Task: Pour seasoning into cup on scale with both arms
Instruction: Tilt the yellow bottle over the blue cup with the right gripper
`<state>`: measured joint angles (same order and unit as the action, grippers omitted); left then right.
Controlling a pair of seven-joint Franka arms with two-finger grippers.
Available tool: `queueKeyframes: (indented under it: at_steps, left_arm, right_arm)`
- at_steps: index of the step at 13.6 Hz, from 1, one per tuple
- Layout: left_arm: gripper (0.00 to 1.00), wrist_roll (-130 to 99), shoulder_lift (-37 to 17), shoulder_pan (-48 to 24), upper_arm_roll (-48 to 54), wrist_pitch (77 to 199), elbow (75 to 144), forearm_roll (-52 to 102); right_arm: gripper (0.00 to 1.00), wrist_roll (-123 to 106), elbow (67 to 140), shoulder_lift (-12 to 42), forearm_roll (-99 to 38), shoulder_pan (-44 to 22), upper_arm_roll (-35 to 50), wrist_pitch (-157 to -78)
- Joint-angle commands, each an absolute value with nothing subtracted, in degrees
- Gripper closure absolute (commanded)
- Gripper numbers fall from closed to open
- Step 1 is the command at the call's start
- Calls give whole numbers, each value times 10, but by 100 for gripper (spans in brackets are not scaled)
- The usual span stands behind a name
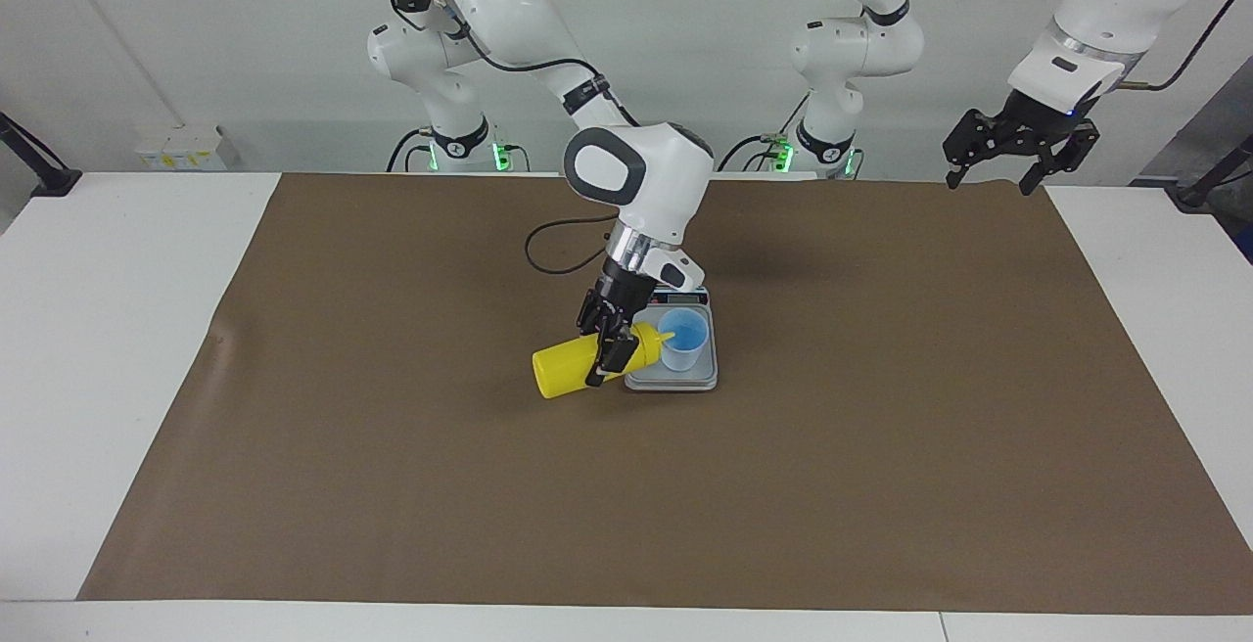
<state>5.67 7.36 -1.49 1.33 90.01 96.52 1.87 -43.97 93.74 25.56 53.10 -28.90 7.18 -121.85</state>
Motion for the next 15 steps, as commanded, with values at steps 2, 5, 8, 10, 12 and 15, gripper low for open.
queueKeyframes:
  at_steps: [2, 5, 8, 10, 12, 15]
  left_arm:
    - [0, 55, 87, -8, 17, 900, 980, 26]
    - [0, 55, 87, -7, 17, 900, 980, 26]
    - [0, 55, 87, -8, 17, 900, 980, 26]
    - [0, 55, 87, -8, 17, 900, 980, 26]
    - [0, 55, 87, -8, 17, 900, 980, 26]
    - [0, 55, 87, -8, 17, 900, 980, 26]
  right_arm:
    - [100, -478, 945, 254, 575, -301, 74, -1202]
    - [100, -483, 947, 251, 591, -306, 74, -1191]
    - [100, -483, 942, 250, 602, -308, 74, -1158]
    - [100, -483, 941, 249, 603, -310, 74, -1151]
    - [100, -483, 940, 249, 603, -314, 74, -1151]
    - [100, -483, 940, 249, 603, -314, 74, -1152]
